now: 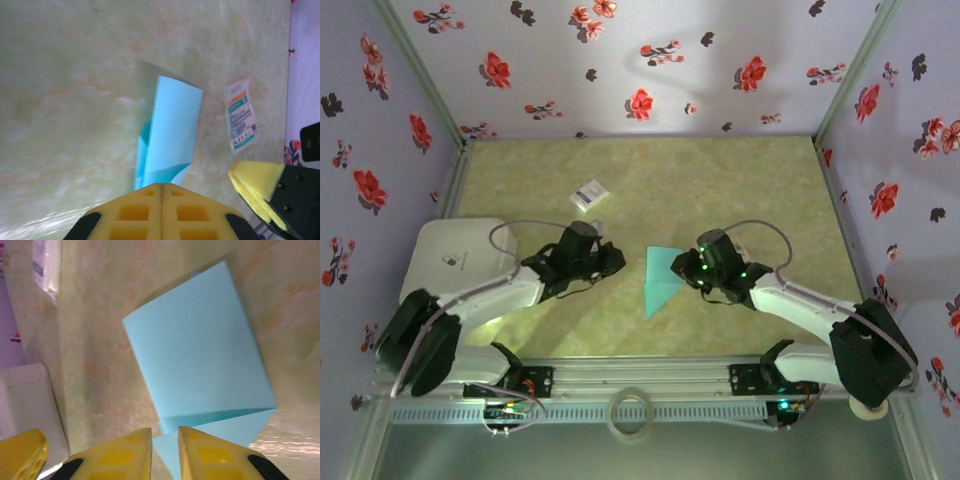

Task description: Fold a paper plane with a square sheet of paper (pick it up from the middle)

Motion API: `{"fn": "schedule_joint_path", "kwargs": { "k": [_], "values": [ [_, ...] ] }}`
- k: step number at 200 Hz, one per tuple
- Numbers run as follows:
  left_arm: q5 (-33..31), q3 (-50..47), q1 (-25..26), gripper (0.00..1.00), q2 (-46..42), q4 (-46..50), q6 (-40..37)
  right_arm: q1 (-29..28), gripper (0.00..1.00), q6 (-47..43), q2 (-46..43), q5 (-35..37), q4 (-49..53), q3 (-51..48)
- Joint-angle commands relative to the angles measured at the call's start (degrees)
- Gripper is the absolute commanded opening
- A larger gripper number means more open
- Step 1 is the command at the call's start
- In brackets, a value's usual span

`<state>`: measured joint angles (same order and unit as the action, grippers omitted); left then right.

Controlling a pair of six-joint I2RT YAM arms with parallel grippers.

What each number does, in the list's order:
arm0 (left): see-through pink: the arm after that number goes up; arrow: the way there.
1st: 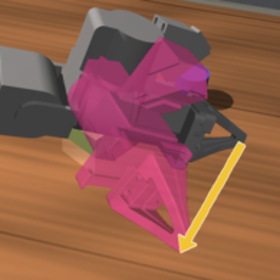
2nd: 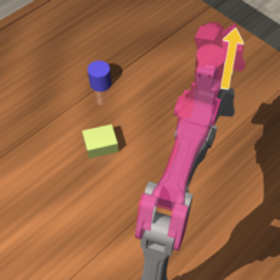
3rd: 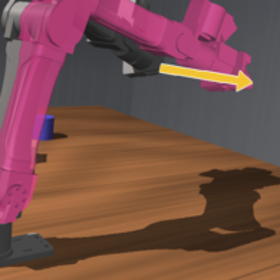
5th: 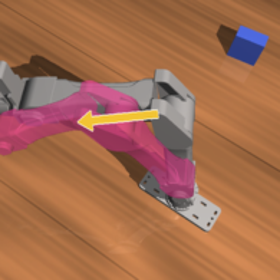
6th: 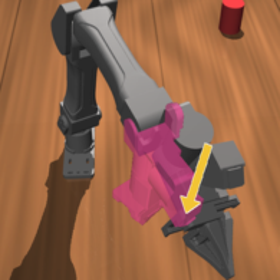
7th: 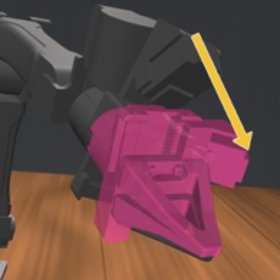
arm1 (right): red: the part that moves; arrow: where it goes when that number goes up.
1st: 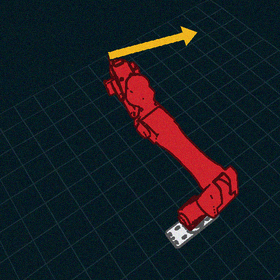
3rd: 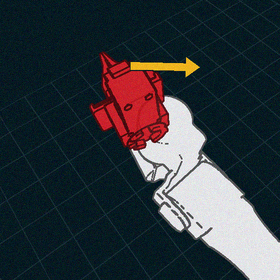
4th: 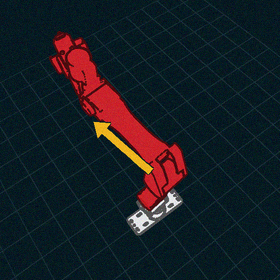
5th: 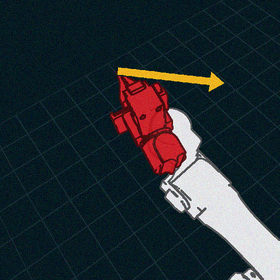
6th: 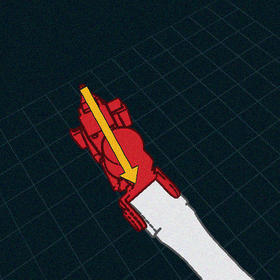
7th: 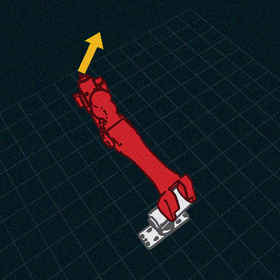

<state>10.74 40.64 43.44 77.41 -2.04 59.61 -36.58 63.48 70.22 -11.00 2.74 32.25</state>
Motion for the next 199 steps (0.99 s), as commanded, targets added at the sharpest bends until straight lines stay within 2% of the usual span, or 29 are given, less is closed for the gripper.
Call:
{"fn": "schedule_joint_path", "kwargs": {
  "k": [1,74,131,199],
  "values": [
    [2.55,5.22,2.62,0.06,5.27,-3.74,-2.08,2.22,0.22,-6.62,0.02,-3.63,7.59,-0.52],
    [12.34,14.22,5.87,0.04,22.01,-11.40,-0.77,8.22,0.26,-6.75,-2.77,-7.81,5.90,-5.16],
    [8.16,14.28,5.10,0.02,26.78,-10.37,0.85,8.36,0.29,-6.53,-1.83,-10.65,2.37,-5.53],
    [8.17,12.29,2.23,0.02,29.08,-11.93,1.11,8.36,0.36,-6.35,1.98,-13.00,-1.06,-5.45]
  ]
}}
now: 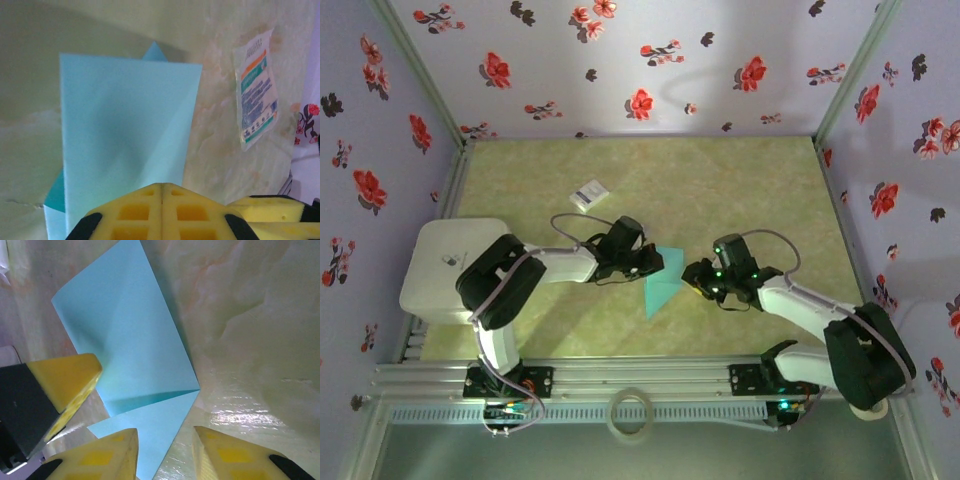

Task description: Fold a paper plane with a square sheet of paper (pick it up from the middle)

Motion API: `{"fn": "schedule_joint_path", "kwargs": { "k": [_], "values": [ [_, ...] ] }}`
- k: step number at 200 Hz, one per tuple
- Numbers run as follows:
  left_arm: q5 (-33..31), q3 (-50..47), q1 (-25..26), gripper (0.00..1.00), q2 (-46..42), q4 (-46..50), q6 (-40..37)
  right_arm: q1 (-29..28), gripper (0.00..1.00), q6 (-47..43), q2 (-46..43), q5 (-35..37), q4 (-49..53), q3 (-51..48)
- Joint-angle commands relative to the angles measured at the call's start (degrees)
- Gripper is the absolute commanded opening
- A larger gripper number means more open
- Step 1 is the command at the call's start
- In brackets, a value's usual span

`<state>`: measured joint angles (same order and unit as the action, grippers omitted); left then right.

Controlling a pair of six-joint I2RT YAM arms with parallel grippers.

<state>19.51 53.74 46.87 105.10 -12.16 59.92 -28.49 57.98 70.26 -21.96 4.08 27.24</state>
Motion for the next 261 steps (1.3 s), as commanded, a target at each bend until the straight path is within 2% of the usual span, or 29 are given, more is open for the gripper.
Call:
{"fn": "schedule_joint_path", "kwargs": {
  "k": [1,98,172,261],
  "values": [
    [-0.56,-0.90,-1.23,0.02,1.45,-1.90,0.81,0.28,0.36,-0.80,2.05,-2.09,-2.45,-0.40],
    [1.50,-6.74,-2.55,0.00,4.59,-9.80,4.05,0.37,0.44,-1.99,10.08,-5.25,-4.70,3.51],
    [2.64,-6.96,-2.93,0.00,4.37,-10.44,3.84,2.21,0.43,-1.09,15.46,-10.02,-12.55,4.52],
    [3.48,-6.63,-3.14,0.00,4.22,-9.81,3.18,6.84,0.40,-6.71,21.98,-19.80,-15.68,9.34]
  ]
}}
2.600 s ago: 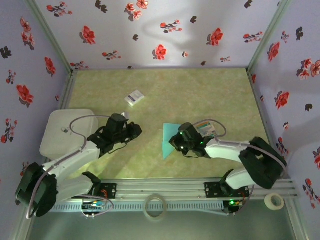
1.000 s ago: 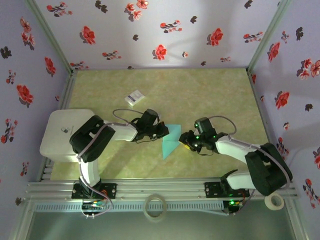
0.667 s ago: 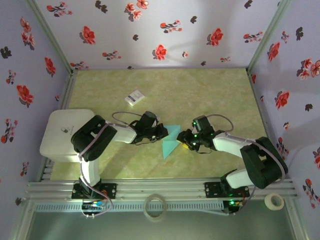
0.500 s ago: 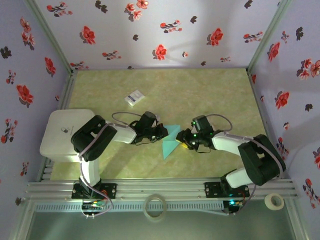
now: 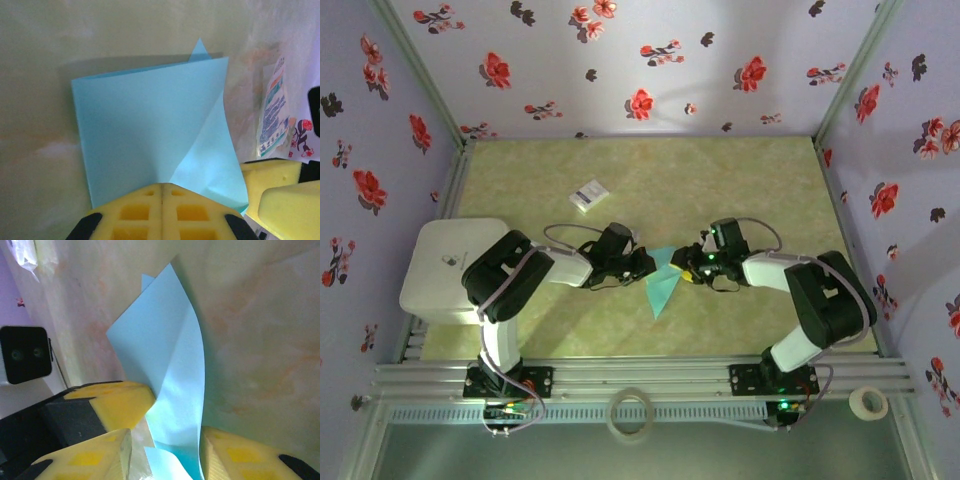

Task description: Fold a paper plane with a square sheet of paper (pick it up from the middle)

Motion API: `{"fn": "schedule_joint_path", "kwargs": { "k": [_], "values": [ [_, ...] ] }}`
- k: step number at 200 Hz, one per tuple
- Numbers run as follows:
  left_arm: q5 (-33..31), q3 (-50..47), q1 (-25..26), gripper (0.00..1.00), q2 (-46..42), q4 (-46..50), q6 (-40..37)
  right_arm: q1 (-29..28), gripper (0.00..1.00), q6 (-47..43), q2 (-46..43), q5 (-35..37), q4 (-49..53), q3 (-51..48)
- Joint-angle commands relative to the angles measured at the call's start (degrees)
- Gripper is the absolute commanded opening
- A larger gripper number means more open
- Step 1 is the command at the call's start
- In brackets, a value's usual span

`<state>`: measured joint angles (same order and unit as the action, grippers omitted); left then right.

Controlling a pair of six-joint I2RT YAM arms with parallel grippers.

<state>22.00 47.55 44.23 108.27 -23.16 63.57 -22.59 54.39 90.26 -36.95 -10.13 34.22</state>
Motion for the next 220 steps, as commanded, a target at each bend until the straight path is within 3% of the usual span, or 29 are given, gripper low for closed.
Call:
{"fn": "schedule_joint_path", "kwargs": {
  "k": [1,80,123,164,203,220],
  "values": [
    [1.01,-0.44,-0.52,0.00,1.06,1.18,-0.47,0.96,0.40,-3.27,2.09,-4.94,-1.47,2.44],
    [1.62,-0.14,-0.72,0.00,1.10,1.34,-0.53,2.36,0.39,-10.79,7.45,-9.00,6.39,8.49],
    [1.90,0.04,-0.80,0.00,0.98,1.36,-0.62,2.68,0.28,-17.15,10.35,-9.46,13.80,13.61],
    [2.63,0.94,-0.97,0.02,0.40,2.25,-1.48,2.90,0.11,-19.03,12.33,-10.51,16.26,15.79],
    [2.54,4.52,-1.25,0.13,-3.39,8.43,-5.21,2.90,0.00,-15.68,10.41,-8.54,14.76,14.19],
    [1.34,4.67,-1.19,0.19,-5.72,10.22,-6.40,2.89,0.00,-11.14,8.65,-6.56,12.05,12.19]
  ]
}}
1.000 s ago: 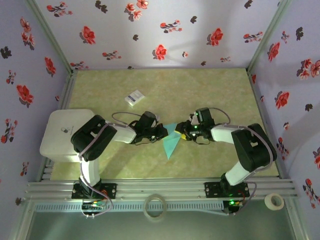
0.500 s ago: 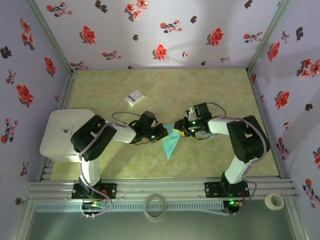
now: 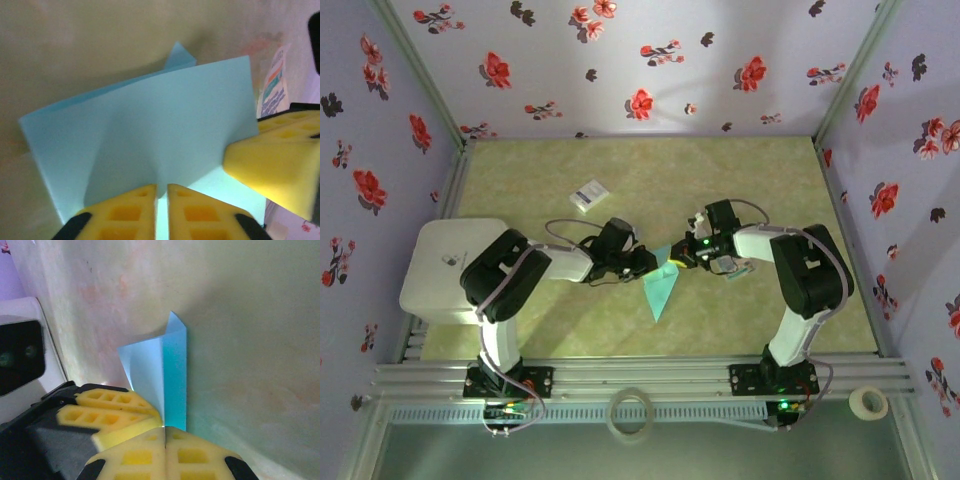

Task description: Fold a paper plane with a square sheet of paper (pick it up from the middle)

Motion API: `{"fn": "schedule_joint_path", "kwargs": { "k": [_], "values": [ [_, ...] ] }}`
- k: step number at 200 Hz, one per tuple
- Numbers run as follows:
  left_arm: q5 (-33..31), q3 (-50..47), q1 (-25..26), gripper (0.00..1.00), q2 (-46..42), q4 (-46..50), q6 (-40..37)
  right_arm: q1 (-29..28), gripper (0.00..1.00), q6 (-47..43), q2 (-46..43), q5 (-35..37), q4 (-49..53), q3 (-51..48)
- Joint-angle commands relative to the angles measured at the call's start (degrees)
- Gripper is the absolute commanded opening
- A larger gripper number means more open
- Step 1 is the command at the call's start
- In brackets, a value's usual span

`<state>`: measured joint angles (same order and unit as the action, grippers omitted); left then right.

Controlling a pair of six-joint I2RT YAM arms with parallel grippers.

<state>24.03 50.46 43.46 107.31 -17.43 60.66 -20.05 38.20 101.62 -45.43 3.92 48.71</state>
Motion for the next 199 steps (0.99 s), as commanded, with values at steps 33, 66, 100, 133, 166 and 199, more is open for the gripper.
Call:
{"fn": "schedule_joint_path", "kwargs": {
  "k": [33,66,100,133,166,199],
  "values": [
    [-2.73,-0.91,-0.48,0.23,-9.67,4.48,-3.71,-0.22,0.00,17.99,-7.48,7.20,-12.91,-9.40],
    [-2.67,-3.89,-0.14,0.20,-11.94,2.53,-2.08,-3.24,0.00,29.18,-12.11,16.59,-19.39,-16.53],
    [-0.69,-3.57,1.05,0.14,-8.70,-0.10,-0.92,-5.71,0.01,33.06,-13.83,20.50,-22.29,-19.85],
    [0.80,-1.67,1.72,0.09,-3.61,-0.53,0.39,-5.82,0.04,33.35,-14.04,20.25,-22.43,-20.38],
    [0.17,-1.83,2.11,0.06,-1.73,-0.29,0.54,-5.79,0.10,32.37,-13.60,18.23,-24.26,-20.52],
    [-0.68,-2.88,2.07,0.05,-0.74,0.00,0.50,-5.79,0.17,28.97,-12.12,14.61,-25.14,-19.43]
  ]
}}
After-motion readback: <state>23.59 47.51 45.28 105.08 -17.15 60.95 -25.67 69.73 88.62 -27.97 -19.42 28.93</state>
